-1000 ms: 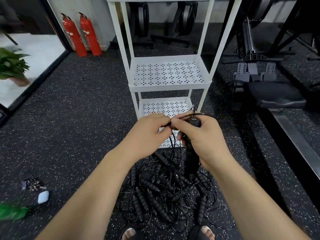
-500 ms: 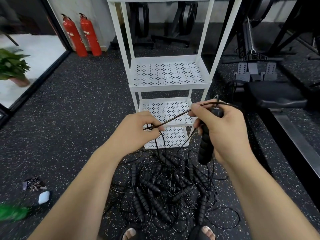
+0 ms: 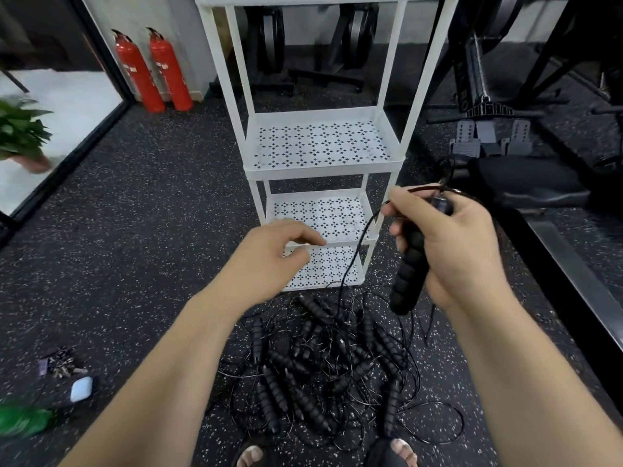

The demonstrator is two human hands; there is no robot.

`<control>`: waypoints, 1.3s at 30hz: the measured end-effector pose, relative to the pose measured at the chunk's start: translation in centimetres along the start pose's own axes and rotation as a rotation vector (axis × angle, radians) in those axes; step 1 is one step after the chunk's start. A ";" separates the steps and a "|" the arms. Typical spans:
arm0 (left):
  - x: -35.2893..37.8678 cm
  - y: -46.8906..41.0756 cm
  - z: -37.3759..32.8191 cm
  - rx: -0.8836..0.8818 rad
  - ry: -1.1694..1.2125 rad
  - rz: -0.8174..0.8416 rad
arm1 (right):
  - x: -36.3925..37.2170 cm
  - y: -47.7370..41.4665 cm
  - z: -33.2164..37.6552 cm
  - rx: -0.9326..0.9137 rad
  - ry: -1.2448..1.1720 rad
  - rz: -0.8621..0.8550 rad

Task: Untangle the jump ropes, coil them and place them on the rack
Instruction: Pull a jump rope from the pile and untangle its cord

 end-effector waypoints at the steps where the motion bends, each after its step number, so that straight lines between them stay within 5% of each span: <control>1: 0.6 0.1 -0.8 0.011 0.021 0.016 | 0.2 0.1 -0.1 0.004 0.006 0.006; 10: 3.6 0.4 -1.3 -0.049 0.112 0.192 | -0.1 0.0 0.8 -0.013 -0.065 -0.025; 18: 0.9 0.3 1.1 -0.112 0.084 0.108 | -2.6 -1.3 1.7 -0.023 -0.231 -0.165; 30: 0.8 0.0 -2.4 0.041 0.204 0.006 | 2.5 1.2 -3.1 0.151 0.052 0.142; 39: 0.6 -0.4 -0.5 -0.006 0.248 0.067 | 2.9 1.5 -1.8 0.060 0.012 0.079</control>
Point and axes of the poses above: each hand's wrist, its own y-axis away from the middle knuckle, its own x-axis out of the palm, z = x × y, the point moved 4 cm from there along -y, towards the middle knuckle, and after that the axes turned 8 degrees about -z, right-handed, at the moved point
